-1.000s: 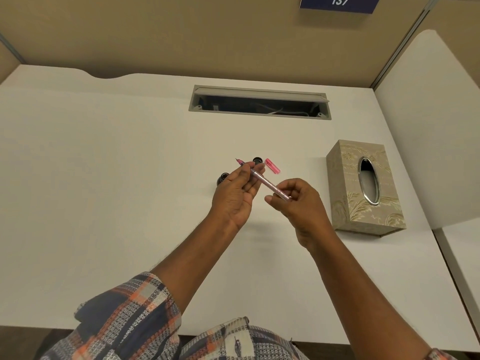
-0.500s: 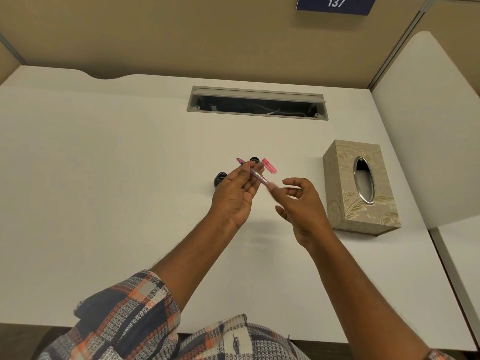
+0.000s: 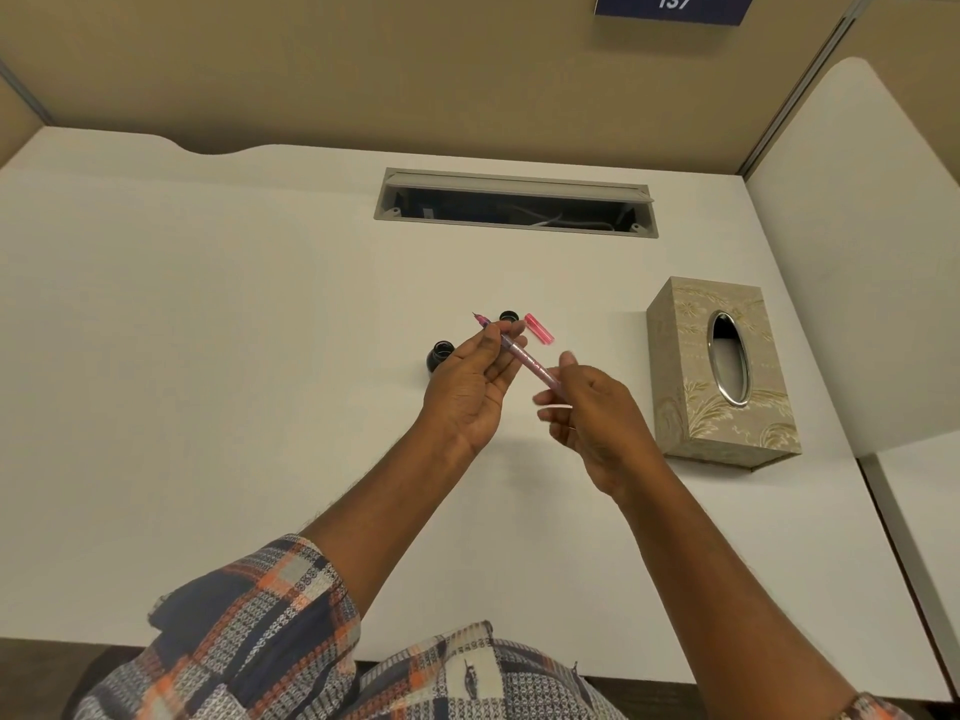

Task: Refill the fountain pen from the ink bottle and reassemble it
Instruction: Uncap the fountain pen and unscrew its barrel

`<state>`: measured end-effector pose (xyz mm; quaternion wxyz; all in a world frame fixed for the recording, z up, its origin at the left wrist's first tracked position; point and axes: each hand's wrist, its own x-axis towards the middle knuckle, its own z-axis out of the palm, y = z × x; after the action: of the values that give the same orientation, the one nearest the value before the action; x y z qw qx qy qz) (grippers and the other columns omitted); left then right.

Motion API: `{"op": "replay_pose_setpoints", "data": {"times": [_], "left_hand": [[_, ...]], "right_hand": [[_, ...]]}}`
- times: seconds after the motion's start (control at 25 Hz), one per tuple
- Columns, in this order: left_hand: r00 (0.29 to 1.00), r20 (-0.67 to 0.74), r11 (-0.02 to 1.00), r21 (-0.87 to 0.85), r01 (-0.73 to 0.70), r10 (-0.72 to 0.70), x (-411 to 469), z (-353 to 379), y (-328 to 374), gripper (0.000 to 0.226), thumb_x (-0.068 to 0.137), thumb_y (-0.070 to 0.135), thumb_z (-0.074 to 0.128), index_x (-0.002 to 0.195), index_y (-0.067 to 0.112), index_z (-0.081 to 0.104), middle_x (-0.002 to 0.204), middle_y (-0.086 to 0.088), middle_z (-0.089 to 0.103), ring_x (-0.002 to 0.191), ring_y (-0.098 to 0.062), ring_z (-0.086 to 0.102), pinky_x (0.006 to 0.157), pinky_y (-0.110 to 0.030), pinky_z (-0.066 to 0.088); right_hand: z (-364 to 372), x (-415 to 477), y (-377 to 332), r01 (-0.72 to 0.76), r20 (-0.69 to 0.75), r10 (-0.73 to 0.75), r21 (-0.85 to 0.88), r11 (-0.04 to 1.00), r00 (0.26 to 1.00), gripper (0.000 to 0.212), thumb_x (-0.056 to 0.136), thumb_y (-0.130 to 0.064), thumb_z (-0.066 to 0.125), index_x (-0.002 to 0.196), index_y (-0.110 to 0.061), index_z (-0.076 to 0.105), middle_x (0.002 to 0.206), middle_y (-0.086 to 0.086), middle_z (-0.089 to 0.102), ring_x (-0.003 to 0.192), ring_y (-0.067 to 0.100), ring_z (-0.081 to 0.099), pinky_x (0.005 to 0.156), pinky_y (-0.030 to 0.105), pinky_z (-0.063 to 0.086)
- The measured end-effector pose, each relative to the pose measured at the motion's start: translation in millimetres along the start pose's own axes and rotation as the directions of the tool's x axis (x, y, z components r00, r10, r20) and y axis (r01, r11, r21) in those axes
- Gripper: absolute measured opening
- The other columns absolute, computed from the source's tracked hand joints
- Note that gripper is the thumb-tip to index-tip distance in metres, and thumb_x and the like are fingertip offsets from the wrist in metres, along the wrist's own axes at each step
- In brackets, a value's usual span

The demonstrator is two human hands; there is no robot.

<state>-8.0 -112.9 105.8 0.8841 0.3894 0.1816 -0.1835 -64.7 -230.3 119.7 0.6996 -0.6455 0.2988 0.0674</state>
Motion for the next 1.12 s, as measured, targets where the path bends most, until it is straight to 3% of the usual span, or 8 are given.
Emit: {"op": "replay_pose_setpoints", "data": {"times": [0.16, 0.24, 0.36, 0.44, 0.56, 0.68, 0.96, 1.12], "left_hand": [[0.997, -0.082, 0.999, -0.042, 0.003, -0.007, 0, 1, 0, 0.013, 0.09, 0.01, 0.056, 0.086, 0.006, 0.068, 0.072, 0.0, 0.072, 0.088, -0.019, 0.063, 0.086, -0.03, 0.053], [0.994, -0.112, 0.998, -0.056, -0.004, -0.002, 1, 2, 1, 0.013, 0.089, 0.009, 0.058, 0.082, 0.007, 0.069, 0.07, 0.001, 0.071, 0.084, -0.016, 0.061, 0.084, -0.029, 0.053], [0.993, -0.114, 0.999, -0.043, -0.007, 0.002, 0, 4, 1, 0.014, 0.09, 0.011, 0.057, 0.081, 0.009, 0.068, 0.073, 0.0, 0.069, 0.082, -0.014, 0.06, 0.077, -0.025, 0.052], [0.994, -0.112, 0.999, -0.038, -0.006, 0.002, 0, 4, 0, 0.019, 0.09, 0.011, 0.057, 0.076, 0.011, 0.071, 0.075, 0.0, 0.068, 0.081, -0.014, 0.059, 0.074, -0.024, 0.051], [0.994, -0.111, 0.999, -0.05, -0.016, 0.01, 2, 3, 2, 0.03, 0.091, 0.011, 0.056, 0.067, 0.014, 0.074, 0.066, 0.004, 0.07, 0.078, -0.012, 0.059, 0.072, -0.023, 0.051], [0.992, -0.126, 0.998, -0.056, -0.027, 0.019, 4, 1, 5, 0.018, 0.091, 0.012, 0.055, 0.08, 0.011, 0.069, 0.066, 0.004, 0.07, 0.078, -0.011, 0.06, 0.073, -0.022, 0.052], [0.991, -0.132, 0.997, -0.062, -0.04, 0.032, 11, 1, 10, 0.016, 0.092, 0.012, 0.055, 0.083, 0.01, 0.068, 0.073, 0.003, 0.07, 0.08, -0.011, 0.06, 0.077, -0.022, 0.052], [0.988, -0.146, 0.996, -0.073, -0.06, 0.049, 15, -2, 16, 0.015, 0.093, 0.012, 0.054, 0.086, 0.01, 0.067, 0.088, -0.001, 0.066, 0.083, -0.011, 0.059, 0.08, -0.022, 0.05]], "right_hand": [[-2, 1, 6, 0.099, -0.04, -0.102, -0.085, 0.992, 0.994, 0.008, 0.089, -0.012, 0.064, 0.096, -0.009, 0.066, 0.083, 0.004, 0.067, 0.072, 0.015, 0.057, 0.062, 0.026, 0.046], [-5, 1, 7, 0.128, -0.047, -0.13, -0.036, 0.991, 0.99, 0.026, 0.079, -0.004, 0.074, 0.1, -0.01, 0.061, 0.095, 0.005, 0.064, 0.081, 0.017, 0.06, 0.07, 0.03, 0.05], [-7, 0, 2, 0.023, 0.013, -0.025, 0.131, 0.991, 1.0, 0.029, 0.084, -0.021, 0.073, 0.109, -0.011, 0.06, 0.099, 0.01, 0.066, 0.085, 0.018, 0.065, 0.073, 0.031, 0.056], [-7, -1, 2, 0.004, 0.047, -0.007, 0.055, 0.998, 0.999, 0.023, 0.093, -0.029, 0.061, 0.101, -0.008, 0.066, 0.087, 0.009, 0.071, 0.074, 0.015, 0.063, 0.067, 0.027, 0.053], [-8, 1, 8, 0.062, 0.031, -0.061, -0.034, 0.997, 0.998, 0.017, 0.094, -0.023, 0.059, 0.094, -0.01, 0.07, 0.079, 0.004, 0.072, 0.069, 0.013, 0.057, 0.066, 0.028, 0.048], [-17, 3, 11, 0.067, 0.044, -0.065, -0.025, 0.997, 0.997, 0.005, 0.089, -0.017, 0.066, 0.091, -0.015, 0.07, 0.083, 0.001, 0.071, 0.074, 0.013, 0.059, 0.071, 0.029, 0.044], [-29, 14, 19, 0.1, 0.069, -0.1, 0.003, 0.995, 0.993, 0.012, 0.086, -0.006, 0.068, 0.087, -0.018, 0.07, 0.083, 0.002, 0.067, 0.081, 0.016, 0.061, 0.074, 0.03, 0.047], [-36, 29, 32, 0.205, -0.08, -0.215, -0.119, 0.972, 0.973, 0.013, 0.086, -0.008, 0.067, 0.085, -0.021, 0.068, 0.085, -0.001, 0.067, 0.081, 0.014, 0.06, 0.073, 0.029, 0.047]]}}
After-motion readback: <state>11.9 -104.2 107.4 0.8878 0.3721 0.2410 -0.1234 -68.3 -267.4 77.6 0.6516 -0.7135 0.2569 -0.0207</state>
